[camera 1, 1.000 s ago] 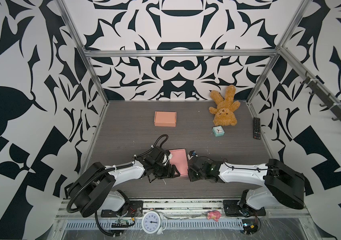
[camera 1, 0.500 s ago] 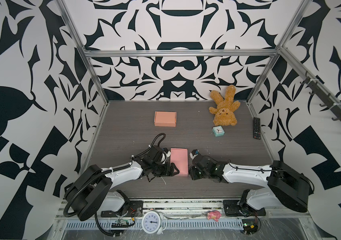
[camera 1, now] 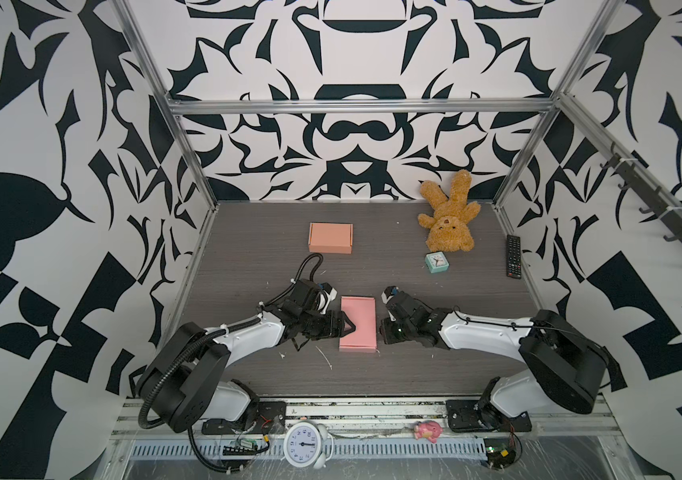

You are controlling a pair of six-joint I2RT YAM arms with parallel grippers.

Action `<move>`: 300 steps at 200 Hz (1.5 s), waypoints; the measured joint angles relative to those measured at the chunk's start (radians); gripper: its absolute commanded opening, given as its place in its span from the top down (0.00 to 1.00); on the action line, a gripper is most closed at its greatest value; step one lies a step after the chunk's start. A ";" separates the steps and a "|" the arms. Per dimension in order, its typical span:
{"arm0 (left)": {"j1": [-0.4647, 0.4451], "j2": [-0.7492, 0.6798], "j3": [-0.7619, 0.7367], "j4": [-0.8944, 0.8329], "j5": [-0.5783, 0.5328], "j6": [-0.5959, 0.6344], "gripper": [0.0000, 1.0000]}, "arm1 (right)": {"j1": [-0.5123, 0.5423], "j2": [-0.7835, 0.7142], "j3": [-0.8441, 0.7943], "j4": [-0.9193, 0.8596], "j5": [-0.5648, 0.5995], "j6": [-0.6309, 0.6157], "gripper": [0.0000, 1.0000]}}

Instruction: Fold the paper box

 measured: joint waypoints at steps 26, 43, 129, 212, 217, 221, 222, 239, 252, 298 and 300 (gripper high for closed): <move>0.000 0.054 0.044 0.027 0.018 0.007 0.20 | 0.000 0.021 0.018 0.009 -0.006 -0.008 0.77; 0.005 0.081 0.049 0.040 0.026 0.006 0.21 | -0.004 0.022 0.018 0.008 -0.008 -0.010 0.77; 0.006 0.109 0.049 0.055 0.029 0.006 0.19 | -0.008 0.024 0.019 0.014 -0.018 -0.006 0.77; 0.050 -0.111 0.010 -0.093 -0.003 0.050 0.11 | -0.037 -0.133 -0.063 -0.038 -0.026 -0.033 0.40; 0.051 -0.147 0.007 -0.113 -0.008 0.051 0.12 | -0.044 -0.154 -0.064 -0.048 -0.027 -0.038 0.38; 0.051 -0.169 0.005 -0.124 -0.011 0.053 0.12 | -0.050 -0.171 -0.064 -0.056 -0.027 -0.051 0.36; 0.051 -0.180 0.003 -0.127 -0.012 0.053 0.12 | -0.051 -0.174 -0.064 -0.058 -0.027 -0.051 0.35; 0.050 -0.274 -0.011 -0.161 -0.016 0.053 0.12 | -0.073 -0.239 -0.057 -0.090 -0.039 -0.096 0.28; 0.041 -0.323 -0.027 -0.180 -0.012 0.052 0.12 | -0.089 -0.261 -0.030 -0.120 -0.057 -0.135 0.25; -0.048 -0.385 -0.101 -0.206 0.041 0.051 0.12 | -0.125 -0.130 0.185 -0.161 -0.159 -0.251 0.23; -0.054 -0.386 -0.103 -0.206 0.042 0.051 0.12 | -0.126 -0.123 0.193 -0.161 -0.163 -0.252 0.23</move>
